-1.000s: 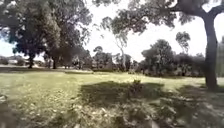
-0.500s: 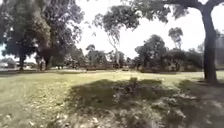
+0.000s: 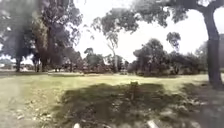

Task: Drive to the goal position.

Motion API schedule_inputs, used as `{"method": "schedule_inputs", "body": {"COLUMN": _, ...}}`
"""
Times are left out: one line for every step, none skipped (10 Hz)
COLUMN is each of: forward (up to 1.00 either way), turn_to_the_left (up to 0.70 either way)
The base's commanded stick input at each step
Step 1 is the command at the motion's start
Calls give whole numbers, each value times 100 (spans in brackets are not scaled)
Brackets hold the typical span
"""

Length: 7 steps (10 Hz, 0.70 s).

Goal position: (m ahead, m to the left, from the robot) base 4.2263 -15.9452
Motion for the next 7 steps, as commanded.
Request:
{"method": "schedule_inputs", "body": {"forward": 70, "turn_to_the_left": -35}}
{"method": "schedule_inputs", "body": {"forward": 70, "turn_to_the_left": -35}}
{"method": "schedule_inputs", "body": {"forward": 70, "turn_to_the_left": -35}}
{"method": "schedule_inputs", "body": {"forward": 70, "turn_to_the_left": -35}}
{"method": "schedule_inputs", "body": {"forward": 70, "turn_to_the_left": -35}}
{"method": "schedule_inputs", "body": {"forward": 70, "turn_to_the_left": -35}}
{"method": "schedule_inputs", "body": {"forward": 70, "turn_to_the_left": -35}}
